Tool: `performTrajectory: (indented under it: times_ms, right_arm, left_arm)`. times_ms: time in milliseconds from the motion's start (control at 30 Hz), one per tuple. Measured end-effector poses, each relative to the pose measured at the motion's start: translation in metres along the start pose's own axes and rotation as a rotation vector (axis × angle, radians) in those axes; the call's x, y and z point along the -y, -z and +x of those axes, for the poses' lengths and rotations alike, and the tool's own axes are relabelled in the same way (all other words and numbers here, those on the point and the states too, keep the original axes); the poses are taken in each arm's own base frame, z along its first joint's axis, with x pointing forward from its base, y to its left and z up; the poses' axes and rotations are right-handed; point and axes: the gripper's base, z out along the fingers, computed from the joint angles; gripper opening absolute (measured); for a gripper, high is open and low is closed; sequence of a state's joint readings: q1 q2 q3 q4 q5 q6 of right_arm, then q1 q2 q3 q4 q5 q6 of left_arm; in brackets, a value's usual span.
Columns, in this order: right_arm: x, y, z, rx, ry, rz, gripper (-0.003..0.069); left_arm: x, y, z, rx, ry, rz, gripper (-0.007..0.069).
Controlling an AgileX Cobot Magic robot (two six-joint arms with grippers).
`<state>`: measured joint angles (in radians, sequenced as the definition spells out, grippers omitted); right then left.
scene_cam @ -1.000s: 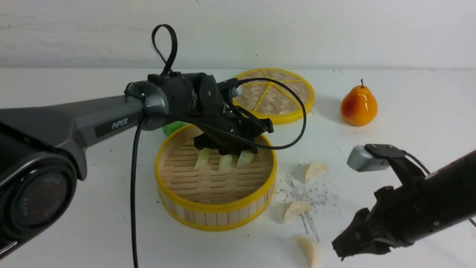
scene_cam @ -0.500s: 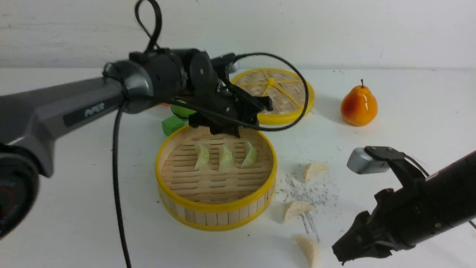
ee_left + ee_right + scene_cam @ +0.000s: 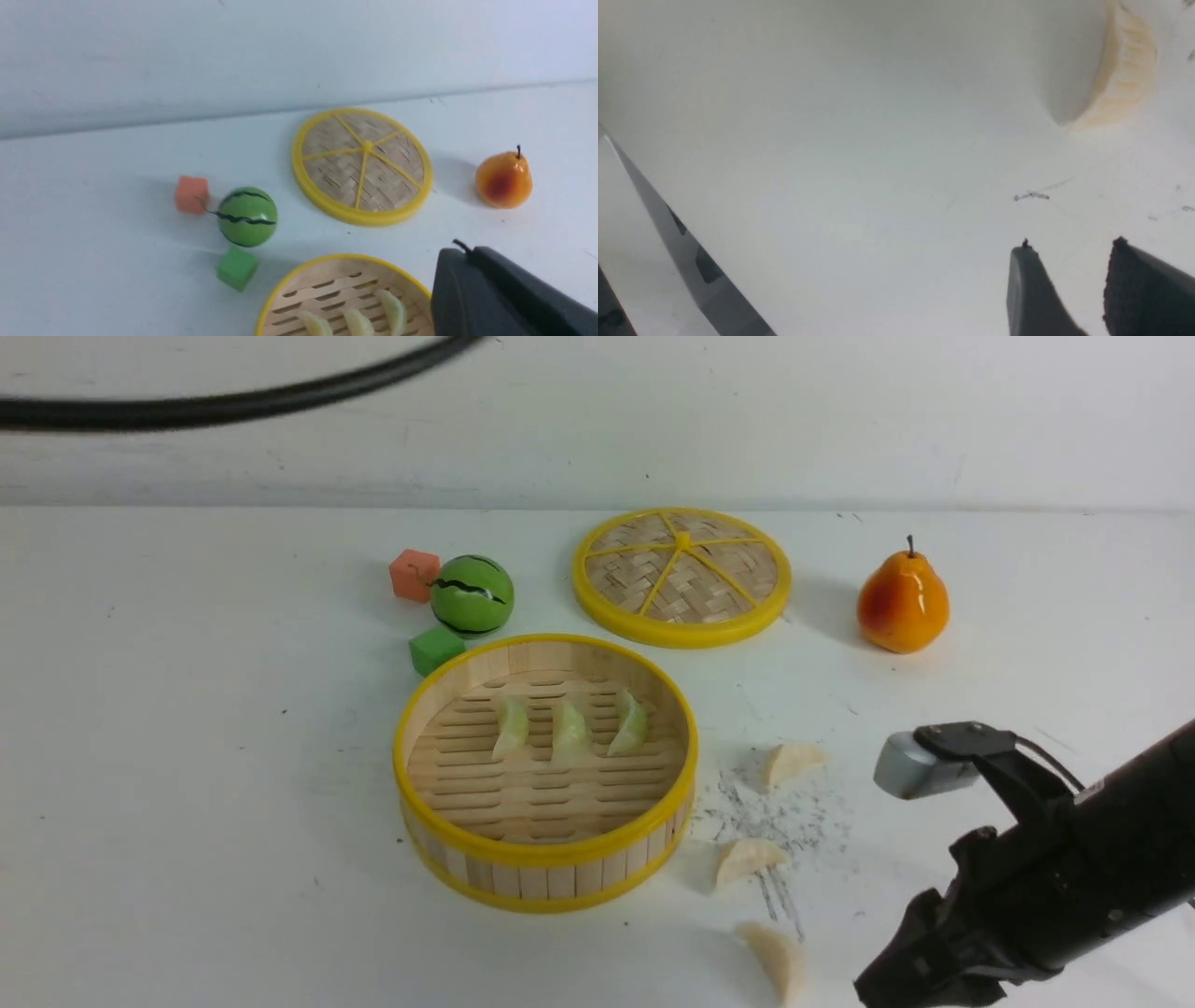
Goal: Put the dumplings into the steamer on the white table.
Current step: 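Reach for and grasp a dumpling lying on the table beside the steamer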
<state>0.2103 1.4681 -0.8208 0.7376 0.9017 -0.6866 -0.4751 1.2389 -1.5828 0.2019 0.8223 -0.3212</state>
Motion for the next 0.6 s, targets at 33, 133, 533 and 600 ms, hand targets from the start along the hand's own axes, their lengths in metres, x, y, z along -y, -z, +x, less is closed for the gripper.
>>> performTrajectory:
  times_ms: [33, 133, 533, 600]
  right_arm:
    - [0.001, 0.0, 0.0, 0.001, -0.004, 0.015, 0.024]
    - [0.004, 0.0, -0.001, 0.013, -0.027, 0.046, 0.024]
    - [-0.005, 0.031, -0.044, 0.153, 0.046, 0.121, 0.0306]
    - [-0.009, 0.03, -0.047, 0.143, 0.069, 0.151, 0.0313]
  left_arm:
    - [-0.005, 0.016, 0.008, 0.018, -0.004, -0.011, -0.0014]
    - [-0.018, 0.052, 0.038, 0.062, 0.004, -0.028, -0.0014]
    - [-0.058, 0.097, 0.219, 0.097, 0.008, -0.013, -0.0014]
    - [-0.061, 0.1, 0.238, 0.138, 0.025, 0.005, -0.0014]
